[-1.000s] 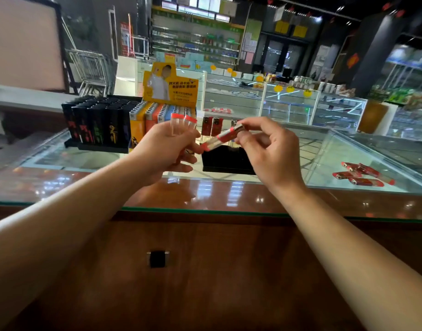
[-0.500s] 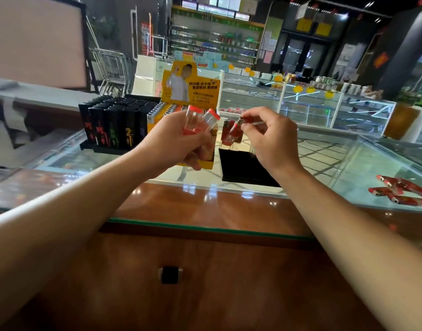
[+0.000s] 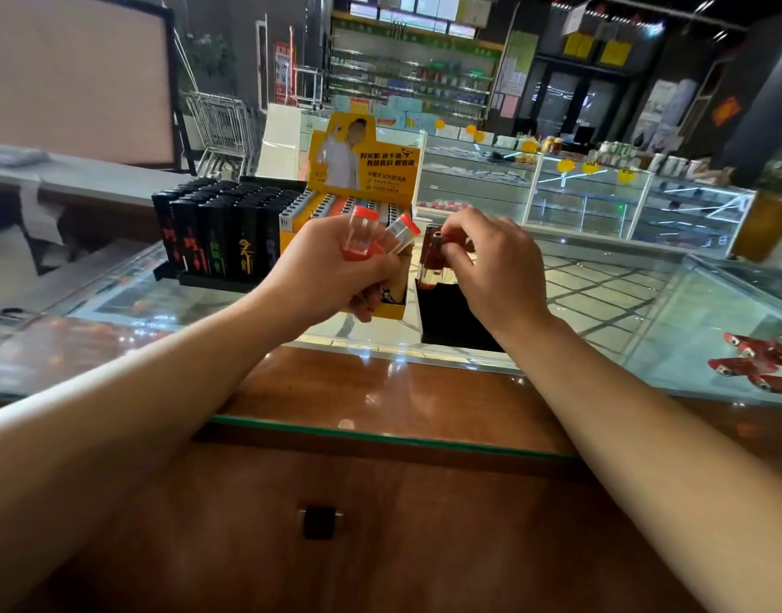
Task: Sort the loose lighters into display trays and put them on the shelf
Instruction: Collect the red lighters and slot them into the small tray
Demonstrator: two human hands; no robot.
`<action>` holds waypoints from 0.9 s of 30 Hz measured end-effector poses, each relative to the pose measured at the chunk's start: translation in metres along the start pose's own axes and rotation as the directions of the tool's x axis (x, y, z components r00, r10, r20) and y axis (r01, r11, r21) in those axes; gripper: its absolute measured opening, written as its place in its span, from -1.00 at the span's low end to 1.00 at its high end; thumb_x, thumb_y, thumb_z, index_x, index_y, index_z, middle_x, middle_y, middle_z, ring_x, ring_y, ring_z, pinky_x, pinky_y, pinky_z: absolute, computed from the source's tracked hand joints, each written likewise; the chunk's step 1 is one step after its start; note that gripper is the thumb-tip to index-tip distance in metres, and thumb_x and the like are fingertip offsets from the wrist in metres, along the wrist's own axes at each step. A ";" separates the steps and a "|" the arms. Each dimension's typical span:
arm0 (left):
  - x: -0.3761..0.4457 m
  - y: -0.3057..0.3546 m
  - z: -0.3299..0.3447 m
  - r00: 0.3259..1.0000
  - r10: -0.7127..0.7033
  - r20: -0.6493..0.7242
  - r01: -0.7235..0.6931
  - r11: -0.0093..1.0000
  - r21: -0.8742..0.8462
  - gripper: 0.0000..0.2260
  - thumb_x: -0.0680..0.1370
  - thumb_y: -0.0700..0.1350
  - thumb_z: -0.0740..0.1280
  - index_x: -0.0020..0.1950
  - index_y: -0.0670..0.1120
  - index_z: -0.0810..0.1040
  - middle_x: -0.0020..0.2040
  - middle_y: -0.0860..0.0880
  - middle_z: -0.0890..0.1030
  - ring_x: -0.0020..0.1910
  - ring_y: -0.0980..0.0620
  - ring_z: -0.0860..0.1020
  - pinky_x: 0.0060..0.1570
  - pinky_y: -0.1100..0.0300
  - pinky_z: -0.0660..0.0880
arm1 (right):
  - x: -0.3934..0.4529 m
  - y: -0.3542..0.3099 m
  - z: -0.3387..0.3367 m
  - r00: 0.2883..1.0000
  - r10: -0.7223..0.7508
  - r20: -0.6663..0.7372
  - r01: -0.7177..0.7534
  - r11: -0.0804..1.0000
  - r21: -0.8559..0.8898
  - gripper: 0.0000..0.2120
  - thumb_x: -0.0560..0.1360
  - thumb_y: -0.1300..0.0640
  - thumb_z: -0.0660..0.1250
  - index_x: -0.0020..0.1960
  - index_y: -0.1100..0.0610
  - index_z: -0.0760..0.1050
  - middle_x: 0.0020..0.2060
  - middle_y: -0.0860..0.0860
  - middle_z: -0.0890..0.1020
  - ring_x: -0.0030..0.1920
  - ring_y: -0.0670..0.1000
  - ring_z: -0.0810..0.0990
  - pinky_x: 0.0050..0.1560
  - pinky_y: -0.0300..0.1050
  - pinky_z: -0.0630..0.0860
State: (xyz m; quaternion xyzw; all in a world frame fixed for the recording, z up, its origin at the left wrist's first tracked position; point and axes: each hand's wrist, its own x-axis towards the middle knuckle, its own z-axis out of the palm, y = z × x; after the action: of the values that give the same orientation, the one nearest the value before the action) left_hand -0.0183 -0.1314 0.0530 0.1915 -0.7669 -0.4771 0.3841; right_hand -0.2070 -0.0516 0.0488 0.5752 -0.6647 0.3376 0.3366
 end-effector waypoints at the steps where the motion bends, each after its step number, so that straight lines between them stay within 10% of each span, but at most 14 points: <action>1: 0.000 0.000 0.000 1.000 0.002 -0.002 -0.002 1.000 0.000 -0.93 0.53 -0.23 0.42 -0.08 -0.07 0.59 -0.33 -0.03 0.67 -0.39 -0.02 0.63 -0.43 0.15 0.57 | -0.001 0.001 0.001 1.000 -0.007 -0.010 0.006 1.000 -0.020 -0.89 0.50 0.18 0.39 0.02 0.11 0.59 -0.14 0.03 0.68 -0.10 0.13 0.57 -0.18 -0.09 0.39; 14: -0.002 -0.001 -0.001 0.999 0.015 -0.029 -0.012 0.996 0.083 -0.92 0.52 -0.19 0.45 -0.04 -0.09 0.59 -0.27 -0.13 0.67 -0.41 0.01 0.59 -0.51 0.22 0.44 | -0.007 0.005 -0.001 0.996 0.029 0.078 -0.024 0.998 -0.063 -0.60 0.49 0.11 0.37 0.33 0.00 0.53 0.17 -0.02 0.62 0.19 0.14 0.43 0.10 0.03 0.33; 27: -0.007 0.002 0.006 0.994 0.101 -0.039 -0.094 0.985 0.147 -0.85 0.45 -0.17 0.52 -0.08 0.00 0.60 -0.31 0.02 0.65 -0.41 0.08 0.61 -0.49 0.30 0.44 | -0.007 -0.027 -0.016 0.993 -0.117 -0.020 0.116 0.911 0.395 -0.83 0.54 0.12 0.38 0.12 0.10 0.62 -0.20 -0.14 0.59 -0.28 -0.08 0.55 -0.26 -0.11 0.54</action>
State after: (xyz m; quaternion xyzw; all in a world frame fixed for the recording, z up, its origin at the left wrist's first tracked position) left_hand -0.0183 -0.1220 0.0498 0.1922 -0.7989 -0.3962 0.4097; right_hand -0.1781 -0.0372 0.0533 0.6706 -0.5480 0.4431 0.2318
